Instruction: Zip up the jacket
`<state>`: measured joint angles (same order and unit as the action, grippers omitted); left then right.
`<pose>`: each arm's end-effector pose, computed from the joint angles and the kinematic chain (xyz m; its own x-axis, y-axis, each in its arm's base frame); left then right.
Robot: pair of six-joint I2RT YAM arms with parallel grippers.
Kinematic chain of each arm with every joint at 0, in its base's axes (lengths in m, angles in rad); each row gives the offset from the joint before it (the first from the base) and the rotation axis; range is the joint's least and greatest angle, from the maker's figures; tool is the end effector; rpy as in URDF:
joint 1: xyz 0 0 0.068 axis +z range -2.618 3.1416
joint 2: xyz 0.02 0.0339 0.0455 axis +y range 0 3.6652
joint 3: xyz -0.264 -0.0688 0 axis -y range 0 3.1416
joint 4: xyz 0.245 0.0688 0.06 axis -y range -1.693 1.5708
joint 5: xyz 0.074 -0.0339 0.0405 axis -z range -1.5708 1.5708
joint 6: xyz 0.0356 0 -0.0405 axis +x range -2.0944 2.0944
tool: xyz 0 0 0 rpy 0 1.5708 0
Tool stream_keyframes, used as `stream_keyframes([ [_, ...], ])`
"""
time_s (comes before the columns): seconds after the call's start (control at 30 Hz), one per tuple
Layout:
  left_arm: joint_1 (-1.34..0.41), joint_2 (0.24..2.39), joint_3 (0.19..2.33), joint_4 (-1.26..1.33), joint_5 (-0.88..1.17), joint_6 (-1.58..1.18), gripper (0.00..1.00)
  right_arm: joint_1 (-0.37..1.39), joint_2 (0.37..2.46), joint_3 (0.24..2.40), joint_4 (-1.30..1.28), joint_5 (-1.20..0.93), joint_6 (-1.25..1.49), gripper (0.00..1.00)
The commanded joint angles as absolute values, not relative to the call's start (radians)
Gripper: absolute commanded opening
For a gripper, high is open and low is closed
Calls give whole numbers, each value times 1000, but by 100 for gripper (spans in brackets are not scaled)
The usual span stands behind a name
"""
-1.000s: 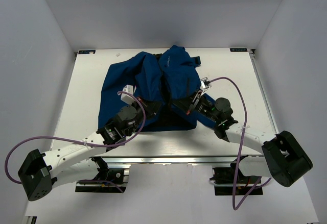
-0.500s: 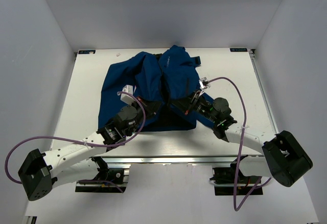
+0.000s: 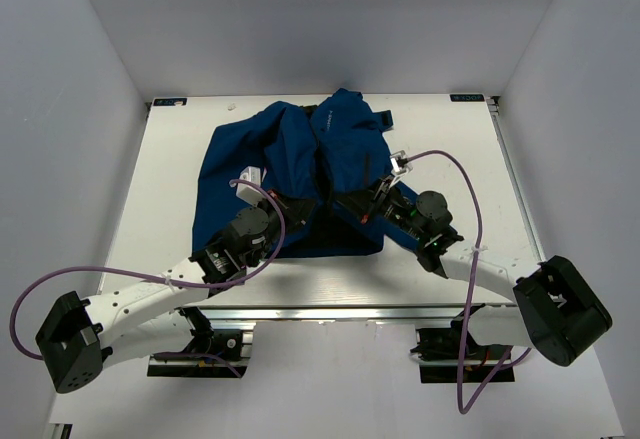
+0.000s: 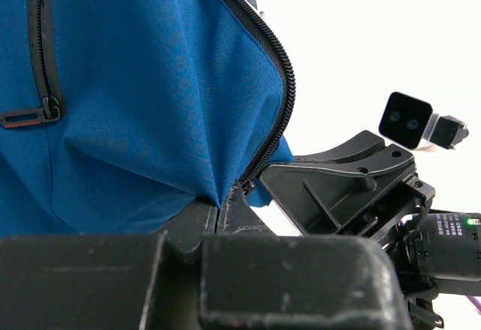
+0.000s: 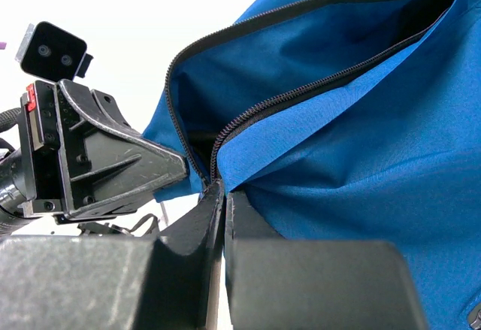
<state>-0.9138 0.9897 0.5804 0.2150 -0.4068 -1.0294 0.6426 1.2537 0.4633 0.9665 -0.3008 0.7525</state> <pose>0.1507 -0.1723 0.2711 -0.4808 -0.6653 -0.5711 0.1515 0.5785 -0.8015 0.2010 0.1637 0.2514 -0.4484 0.4797 -0.7542 -0.6841 0.3588 0.6350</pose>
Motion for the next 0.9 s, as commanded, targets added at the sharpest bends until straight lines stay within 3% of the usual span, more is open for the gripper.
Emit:
stream_keyframes([
  [0.0,-919,983,603,232,-405,-1029,0,649,1255,517,1031,-284,736,0],
  [0.87,-919,913,595,166,-476,-1046,0,664,1256,517,983,-311,723,0],
])
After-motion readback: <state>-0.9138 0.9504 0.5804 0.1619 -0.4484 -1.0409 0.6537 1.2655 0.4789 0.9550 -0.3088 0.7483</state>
